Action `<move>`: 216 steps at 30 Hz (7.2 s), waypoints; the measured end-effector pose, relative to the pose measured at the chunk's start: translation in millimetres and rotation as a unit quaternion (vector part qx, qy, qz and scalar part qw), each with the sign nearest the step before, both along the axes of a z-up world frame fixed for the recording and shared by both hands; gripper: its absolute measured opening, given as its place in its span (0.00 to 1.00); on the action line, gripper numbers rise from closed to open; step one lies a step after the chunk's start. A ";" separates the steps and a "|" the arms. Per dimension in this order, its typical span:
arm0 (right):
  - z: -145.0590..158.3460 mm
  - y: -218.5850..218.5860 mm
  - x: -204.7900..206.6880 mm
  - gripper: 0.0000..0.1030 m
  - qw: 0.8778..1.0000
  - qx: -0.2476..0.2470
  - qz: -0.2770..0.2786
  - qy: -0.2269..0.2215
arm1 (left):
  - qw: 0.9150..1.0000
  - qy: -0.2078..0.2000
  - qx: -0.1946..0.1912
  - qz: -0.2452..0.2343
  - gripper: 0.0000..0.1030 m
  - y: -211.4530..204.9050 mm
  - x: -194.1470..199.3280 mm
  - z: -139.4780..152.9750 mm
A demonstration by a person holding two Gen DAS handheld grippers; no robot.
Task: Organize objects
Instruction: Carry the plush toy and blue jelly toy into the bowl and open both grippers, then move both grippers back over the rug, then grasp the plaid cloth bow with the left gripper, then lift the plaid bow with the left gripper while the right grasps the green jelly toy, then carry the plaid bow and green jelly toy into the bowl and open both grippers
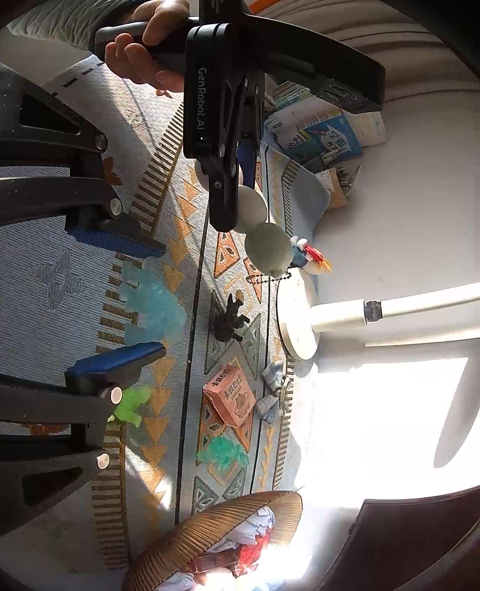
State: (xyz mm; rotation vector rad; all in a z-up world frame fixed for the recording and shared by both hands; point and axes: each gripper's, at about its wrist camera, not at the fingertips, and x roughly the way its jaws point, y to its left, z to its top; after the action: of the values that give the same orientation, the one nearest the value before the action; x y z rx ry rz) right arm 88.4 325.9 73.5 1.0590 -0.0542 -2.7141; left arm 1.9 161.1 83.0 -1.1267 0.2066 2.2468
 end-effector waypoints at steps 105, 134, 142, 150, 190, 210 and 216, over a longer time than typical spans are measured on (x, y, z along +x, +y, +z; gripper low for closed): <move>-29.4 89.1 -99.3 0.54 0.964 -0.127 -0.220 -0.083 | 0.994 -0.013 -0.045 -0.101 0.94 172.4 -159.0 -53.2; -33.6 104.1 -63.0 0.33 0.953 -0.149 -0.243 -0.099 | 0.997 0.052 -0.027 -0.040 0.23 66.1 -69.3 1.9; -33.9 116.5 -96.5 0.52 0.932 -0.156 -0.312 -0.097 | 0.999 0.032 0.016 0.018 0.24 -5.4 -49.9 -22.2; -40.2 106.8 -124.0 0.46 0.930 -0.096 -0.340 -0.106 | 0.998 0.022 0.055 0.028 0.24 -17.3 -54.8 -33.7; -42.7 121.8 62.5 0.49 0.981 -0.040 -0.178 -0.062 | 0.991 -0.028 0.043 0.122 0.26 -46.1 7.3 -65.1; 62.4 190.3 53.3 0.46 0.970 -0.103 -0.218 0.042 | 0.997 0.045 0.055 -0.012 0.25 86.9 -10.0 36.5; 114.2 258.0 14.0 0.46 0.936 -0.103 -0.327 0.083 | 0.988 0.031 0.079 -0.127 0.25 200.5 -12.1 58.2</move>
State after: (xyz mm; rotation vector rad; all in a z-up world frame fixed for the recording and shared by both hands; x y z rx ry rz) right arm 102.4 583.9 187.7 0.8514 -0.7747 -3.2603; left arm -10.2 361.6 141.1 -0.8945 0.1813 2.0349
